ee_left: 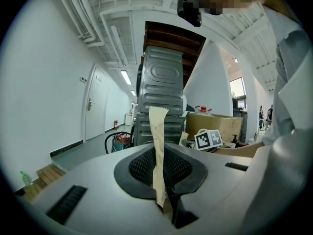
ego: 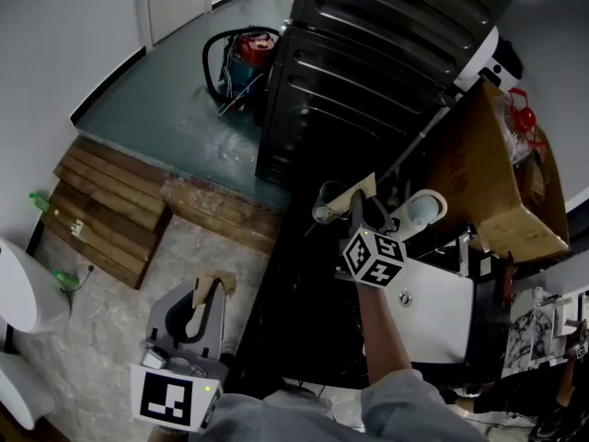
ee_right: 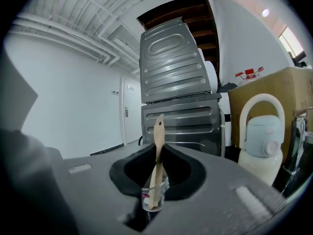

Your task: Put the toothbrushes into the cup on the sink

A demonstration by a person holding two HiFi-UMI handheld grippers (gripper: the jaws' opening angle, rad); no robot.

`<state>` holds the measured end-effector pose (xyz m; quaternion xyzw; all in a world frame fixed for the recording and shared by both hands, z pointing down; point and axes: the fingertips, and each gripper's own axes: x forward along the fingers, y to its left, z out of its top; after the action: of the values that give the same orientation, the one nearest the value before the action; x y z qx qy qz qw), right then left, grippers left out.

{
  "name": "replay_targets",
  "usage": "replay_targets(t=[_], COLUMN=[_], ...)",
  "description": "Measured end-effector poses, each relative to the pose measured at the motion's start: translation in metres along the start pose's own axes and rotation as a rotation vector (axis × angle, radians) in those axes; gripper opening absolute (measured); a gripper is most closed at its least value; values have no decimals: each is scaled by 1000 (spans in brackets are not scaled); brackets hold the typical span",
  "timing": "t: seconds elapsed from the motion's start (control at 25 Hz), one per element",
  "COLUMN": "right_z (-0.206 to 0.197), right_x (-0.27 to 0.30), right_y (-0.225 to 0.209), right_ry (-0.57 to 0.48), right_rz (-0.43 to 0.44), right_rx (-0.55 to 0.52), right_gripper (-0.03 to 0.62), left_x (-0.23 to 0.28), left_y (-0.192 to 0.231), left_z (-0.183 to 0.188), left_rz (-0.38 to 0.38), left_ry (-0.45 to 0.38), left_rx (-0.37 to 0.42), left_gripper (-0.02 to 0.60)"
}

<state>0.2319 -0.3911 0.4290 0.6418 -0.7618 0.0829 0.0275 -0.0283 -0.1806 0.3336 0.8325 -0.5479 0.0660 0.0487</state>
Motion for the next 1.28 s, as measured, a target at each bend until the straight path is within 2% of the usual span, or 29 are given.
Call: replay_targets(t=[0.32,0.76,1.0,1.12,1.28], right_z=[0,30,54,68,85], right_x=[-11,-65,-110,-133,-163], right_y=[4,4,10,10,13], right_ry=[16,-42,-71,-106,-151], right_rz=[8,-26,-25,-44,-54], right_rx=[25,22,-20,-32,-31], right_gripper=[110,112,100,20,9], left_x=[-1,7,15,20,25], left_y=[1,-18,-31,-38,-51], left_z=[1,10,16,20,27], left_rz=[-17,-104,-164,-195,-239], left_ry=[-4,-31,-48,-55,-70], left_rx=[-6,4,9,11,15], left_gripper=[32,32,32,32,32])
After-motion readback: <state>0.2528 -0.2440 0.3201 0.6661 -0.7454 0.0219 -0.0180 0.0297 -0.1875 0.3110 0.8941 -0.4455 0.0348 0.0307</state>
